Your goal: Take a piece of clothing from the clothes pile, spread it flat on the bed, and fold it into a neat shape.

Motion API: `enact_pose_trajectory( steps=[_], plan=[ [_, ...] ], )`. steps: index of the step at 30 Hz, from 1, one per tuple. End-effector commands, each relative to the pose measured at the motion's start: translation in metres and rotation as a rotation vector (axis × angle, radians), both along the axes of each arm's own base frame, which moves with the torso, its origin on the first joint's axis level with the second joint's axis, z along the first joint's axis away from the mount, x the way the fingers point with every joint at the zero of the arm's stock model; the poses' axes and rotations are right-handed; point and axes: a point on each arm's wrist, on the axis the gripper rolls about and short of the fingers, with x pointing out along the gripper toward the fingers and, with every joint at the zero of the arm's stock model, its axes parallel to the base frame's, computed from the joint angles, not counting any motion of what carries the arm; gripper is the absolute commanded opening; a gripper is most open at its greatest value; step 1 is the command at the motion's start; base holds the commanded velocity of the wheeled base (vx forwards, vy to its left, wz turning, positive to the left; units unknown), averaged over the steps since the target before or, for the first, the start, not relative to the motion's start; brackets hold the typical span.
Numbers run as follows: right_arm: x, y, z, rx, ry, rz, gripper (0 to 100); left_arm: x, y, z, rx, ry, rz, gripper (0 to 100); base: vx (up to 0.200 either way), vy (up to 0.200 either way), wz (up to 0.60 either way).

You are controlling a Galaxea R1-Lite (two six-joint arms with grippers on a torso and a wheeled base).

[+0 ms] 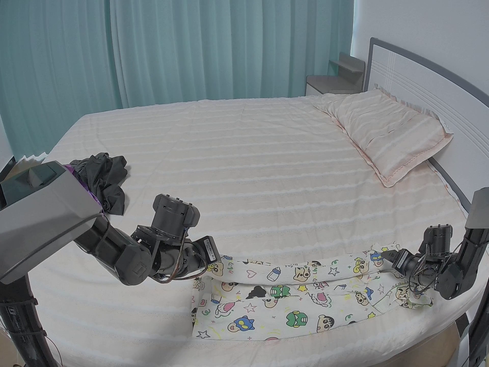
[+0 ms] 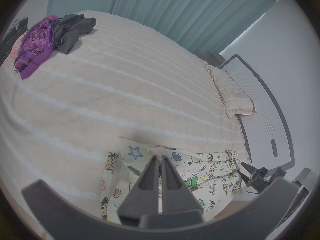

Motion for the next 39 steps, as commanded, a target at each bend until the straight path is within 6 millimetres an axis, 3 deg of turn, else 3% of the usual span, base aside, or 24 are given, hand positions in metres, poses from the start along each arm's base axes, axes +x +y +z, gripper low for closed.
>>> enact_pose_trajectory(
  steps=[1,3,4,14,24,32,39],
  plan=[
    [0.01,0.0,-0.019,0.014,0.05,0.012,100,0.0,0.0,0.003,-0.005,-0.008,-0.001,0,0.0,0.0,0.0],
    [0.01,0.002,-0.024,0.017,0.065,0.02,100,0.001,-0.001,0.003,-0.006,-0.01,-0.001,0,0.0,0.0,0.0],
    [0.012,0.002,-0.025,0.018,0.063,0.021,0,0.001,-0.001,0.003,-0.005,-0.01,0.001,0,0.0,0.0,0.0],
    [0.021,-0.003,-0.024,0.023,0.031,0.001,0,0.001,0.0,0.004,-0.003,-0.013,0.001,0,0.0,0.0,0.0],
    [0.019,-0.005,0.002,0.021,-0.05,-0.004,0,0.008,0.004,0.007,0.002,-0.038,0.026,0,0.0,0.0,0.0],
    [0.015,-0.003,0.002,0.025,-0.041,0.01,0,0.034,0.009,0.028,-0.011,-0.172,0.035,0,0.0,0.0,0.0],
    [0.021,-0.003,0.005,0.04,-0.069,0.028,0,0.046,0.006,0.015,0.014,-0.183,0.043,0,0.0,0.0,0.0]
  ],
)
